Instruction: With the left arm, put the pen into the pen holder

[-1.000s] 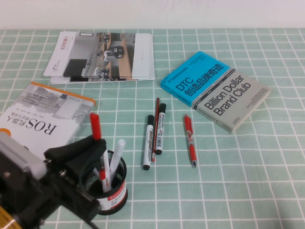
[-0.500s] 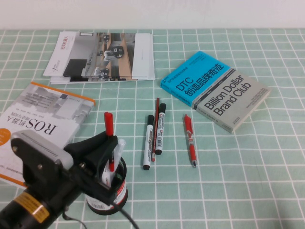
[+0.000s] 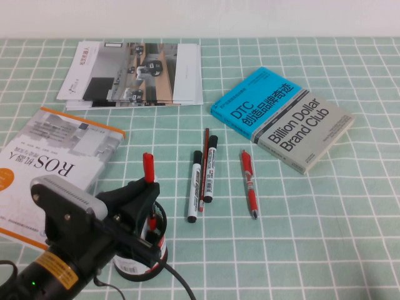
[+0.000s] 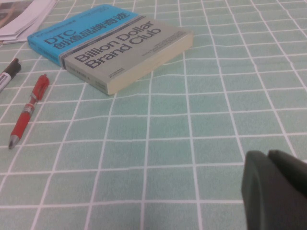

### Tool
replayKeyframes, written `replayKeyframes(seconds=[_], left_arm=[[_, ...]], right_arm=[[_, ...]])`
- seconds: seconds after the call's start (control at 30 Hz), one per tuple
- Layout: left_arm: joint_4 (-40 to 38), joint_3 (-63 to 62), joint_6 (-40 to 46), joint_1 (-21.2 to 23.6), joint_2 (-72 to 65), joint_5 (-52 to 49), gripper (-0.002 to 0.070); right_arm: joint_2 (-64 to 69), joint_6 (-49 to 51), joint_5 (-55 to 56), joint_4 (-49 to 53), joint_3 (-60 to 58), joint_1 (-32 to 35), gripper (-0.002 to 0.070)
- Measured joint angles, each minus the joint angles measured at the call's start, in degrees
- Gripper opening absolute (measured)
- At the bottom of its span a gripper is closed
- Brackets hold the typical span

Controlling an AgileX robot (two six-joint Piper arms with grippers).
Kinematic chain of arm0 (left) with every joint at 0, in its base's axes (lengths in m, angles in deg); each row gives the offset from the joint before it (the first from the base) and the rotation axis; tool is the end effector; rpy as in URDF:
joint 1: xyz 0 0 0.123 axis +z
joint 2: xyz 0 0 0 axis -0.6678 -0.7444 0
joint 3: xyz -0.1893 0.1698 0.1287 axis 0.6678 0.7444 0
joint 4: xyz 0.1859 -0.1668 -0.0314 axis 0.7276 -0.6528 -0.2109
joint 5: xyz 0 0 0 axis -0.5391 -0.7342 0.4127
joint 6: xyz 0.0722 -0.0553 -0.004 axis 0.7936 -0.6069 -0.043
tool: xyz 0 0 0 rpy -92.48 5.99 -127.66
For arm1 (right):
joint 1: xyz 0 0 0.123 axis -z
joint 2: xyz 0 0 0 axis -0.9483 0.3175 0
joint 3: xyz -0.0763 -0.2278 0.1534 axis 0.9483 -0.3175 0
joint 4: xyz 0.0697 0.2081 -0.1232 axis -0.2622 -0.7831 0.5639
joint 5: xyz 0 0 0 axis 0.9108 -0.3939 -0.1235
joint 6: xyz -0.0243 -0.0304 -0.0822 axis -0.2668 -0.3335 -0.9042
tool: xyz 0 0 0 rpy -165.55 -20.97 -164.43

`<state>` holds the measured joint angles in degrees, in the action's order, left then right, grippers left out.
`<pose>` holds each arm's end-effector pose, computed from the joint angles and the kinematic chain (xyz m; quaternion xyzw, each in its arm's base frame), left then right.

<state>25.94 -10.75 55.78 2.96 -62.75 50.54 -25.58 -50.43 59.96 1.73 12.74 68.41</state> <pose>0.1686 -0.1380 0.1871 0.2263 0.6889 -0.2535 0.6403 0.0529 0.0065 0.1725 0.0076 0.7965 0.0635 0.6012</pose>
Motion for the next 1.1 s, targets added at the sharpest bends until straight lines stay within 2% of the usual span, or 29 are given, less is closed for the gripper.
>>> replayKeyframes(seconds=[0.07, 0.23, 0.3, 0.57, 0.63, 0.77, 0.8, 0.87, 1.1], left_arm=[[0.00, 0.00, -0.41, 0.00, 0.12, 0.00, 0.0105], [0.12, 0.00, -1.26, 0.00, 1.70, -0.58, 0.0286], [0.12, 0.00, -1.36, 0.00, 2.28, -1.16, 0.0323], [0.23, 0.00, -1.64, 0.00, 6.88, -5.23, 0.0349], [0.48, 0.00, -2.10, 0.00, 9.03, -7.55, 0.0323], [1.17, 0.00, -4.11, 0.00, 15.74, -15.80, 0.0154], [1.31, 0.00, -4.40, 0.00, 18.32, -18.77, 0.0092], [1.40, 0.00, -4.81, 0.00, 22.50, -22.97, 0.0041], [-0.96, 0.00, -5.27, 0.00, 40.06, -39.57, 0.0001]], right_arm=[[0.00, 0.00, 0.00, 0.00, 0.00, 0.00, -0.0020], [0.00, 0.00, 0.00, 0.00, 0.00, 0.00, -0.0020], [0.00, 0.00, 0.00, 0.00, 0.00, 0.00, -0.0020], [0.00, 0.00, 0.00, 0.00, 0.00, 0.00, -0.0020], [0.00, 0.00, 0.00, 0.00, 0.00, 0.00, -0.0020], [0.00, 0.00, 0.00, 0.00, 0.00, 0.00, -0.0020], [0.00, 0.00, 0.00, 0.00, 0.00, 0.00, -0.0020], [0.00, 0.00, 0.00, 0.00, 0.00, 0.00, -0.0020], [0.00, 0.00, 0.00, 0.00, 0.00, 0.00, -0.0020]])
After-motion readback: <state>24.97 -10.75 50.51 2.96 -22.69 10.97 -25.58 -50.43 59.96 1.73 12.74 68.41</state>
